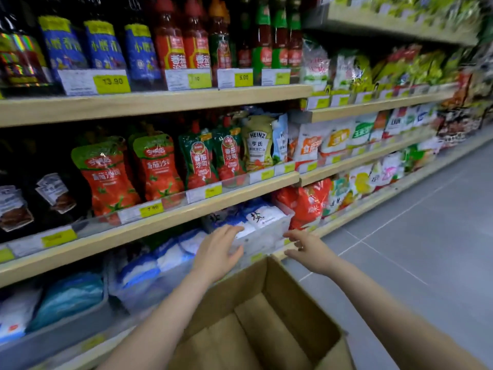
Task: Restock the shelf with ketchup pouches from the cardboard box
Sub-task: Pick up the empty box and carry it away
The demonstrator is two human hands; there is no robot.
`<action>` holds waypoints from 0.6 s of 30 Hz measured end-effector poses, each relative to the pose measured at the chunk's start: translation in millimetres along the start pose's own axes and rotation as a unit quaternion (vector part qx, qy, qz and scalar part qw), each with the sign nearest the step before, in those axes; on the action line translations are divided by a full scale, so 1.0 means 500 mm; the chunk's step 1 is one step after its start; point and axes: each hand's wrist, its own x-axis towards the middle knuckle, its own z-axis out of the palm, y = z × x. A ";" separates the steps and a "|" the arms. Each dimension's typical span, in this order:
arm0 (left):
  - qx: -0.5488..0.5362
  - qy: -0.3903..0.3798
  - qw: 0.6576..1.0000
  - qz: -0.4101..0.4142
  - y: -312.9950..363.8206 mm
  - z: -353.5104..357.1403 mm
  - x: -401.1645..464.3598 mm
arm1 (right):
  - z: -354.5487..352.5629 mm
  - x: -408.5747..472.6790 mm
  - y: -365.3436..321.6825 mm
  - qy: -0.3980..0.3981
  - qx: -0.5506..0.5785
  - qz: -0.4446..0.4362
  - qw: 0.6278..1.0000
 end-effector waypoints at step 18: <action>-0.037 0.062 0.903 -0.423 0.117 0.035 -0.499 | 0.010 -0.151 0.211 -0.143 0.073 -0.051 0.986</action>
